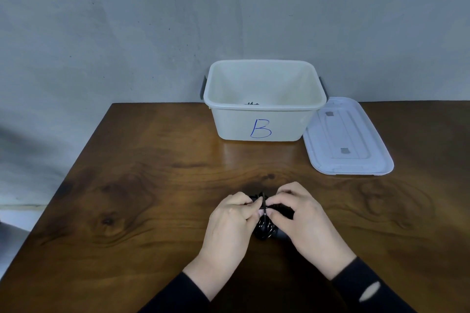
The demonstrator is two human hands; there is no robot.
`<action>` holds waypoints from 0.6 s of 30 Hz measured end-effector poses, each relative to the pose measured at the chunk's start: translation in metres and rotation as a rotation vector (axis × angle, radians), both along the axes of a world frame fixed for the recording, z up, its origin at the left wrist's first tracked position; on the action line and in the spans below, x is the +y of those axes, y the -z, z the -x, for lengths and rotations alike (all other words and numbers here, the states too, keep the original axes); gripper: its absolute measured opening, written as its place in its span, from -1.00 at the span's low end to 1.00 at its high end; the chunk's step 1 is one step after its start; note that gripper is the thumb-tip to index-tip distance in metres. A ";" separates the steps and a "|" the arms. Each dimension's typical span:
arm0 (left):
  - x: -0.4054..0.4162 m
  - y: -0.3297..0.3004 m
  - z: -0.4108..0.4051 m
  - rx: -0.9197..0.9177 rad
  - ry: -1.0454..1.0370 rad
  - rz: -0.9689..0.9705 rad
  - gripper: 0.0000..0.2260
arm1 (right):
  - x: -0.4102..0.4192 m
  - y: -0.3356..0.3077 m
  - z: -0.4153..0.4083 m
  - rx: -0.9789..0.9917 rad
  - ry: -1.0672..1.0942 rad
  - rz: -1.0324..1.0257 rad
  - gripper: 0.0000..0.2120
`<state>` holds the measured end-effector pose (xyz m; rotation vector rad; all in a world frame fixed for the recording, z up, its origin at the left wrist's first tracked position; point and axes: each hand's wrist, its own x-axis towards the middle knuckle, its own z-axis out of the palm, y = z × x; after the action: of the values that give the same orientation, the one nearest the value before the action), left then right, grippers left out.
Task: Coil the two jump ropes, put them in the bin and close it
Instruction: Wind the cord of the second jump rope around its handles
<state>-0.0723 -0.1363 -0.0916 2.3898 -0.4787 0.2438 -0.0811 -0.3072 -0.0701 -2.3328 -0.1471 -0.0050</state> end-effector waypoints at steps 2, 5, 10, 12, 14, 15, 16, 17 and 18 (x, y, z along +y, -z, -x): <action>0.002 -0.001 0.000 0.031 -0.001 0.040 -0.73 | 0.000 -0.003 -0.001 -0.040 -0.056 0.058 -0.92; 0.008 -0.009 -0.002 0.184 0.093 0.030 -0.47 | 0.003 -0.006 0.000 -0.116 -0.162 0.142 -0.95; 0.012 -0.012 -0.012 0.098 0.224 -0.205 -0.49 | -0.006 -0.006 0.000 -0.090 -0.183 0.130 -0.96; 0.014 -0.008 -0.014 0.101 0.198 -0.141 -0.55 | -0.013 -0.006 0.002 -0.046 -0.184 0.071 -0.92; 0.017 -0.004 -0.015 0.099 0.188 -0.096 -0.59 | -0.020 -0.003 0.005 -0.025 -0.195 0.064 -0.89; 0.018 -0.003 -0.015 0.081 0.188 -0.105 -0.60 | -0.023 -0.001 0.007 -0.007 -0.200 0.060 -0.88; 0.018 -0.002 -0.014 0.062 0.190 -0.128 -0.60 | -0.024 0.001 0.008 0.024 -0.183 0.031 -0.86; 0.018 -0.003 -0.012 0.055 0.197 -0.150 -0.59 | -0.024 0.005 0.009 0.048 -0.138 -0.032 -0.82; 0.017 -0.003 -0.010 0.066 0.208 -0.167 -0.55 | -0.021 0.006 0.010 0.072 -0.071 -0.092 -0.81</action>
<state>-0.0623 -0.1188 -0.0886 2.4759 -0.7363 0.0323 -0.0913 -0.3284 -0.0765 -2.2321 -0.1894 0.1046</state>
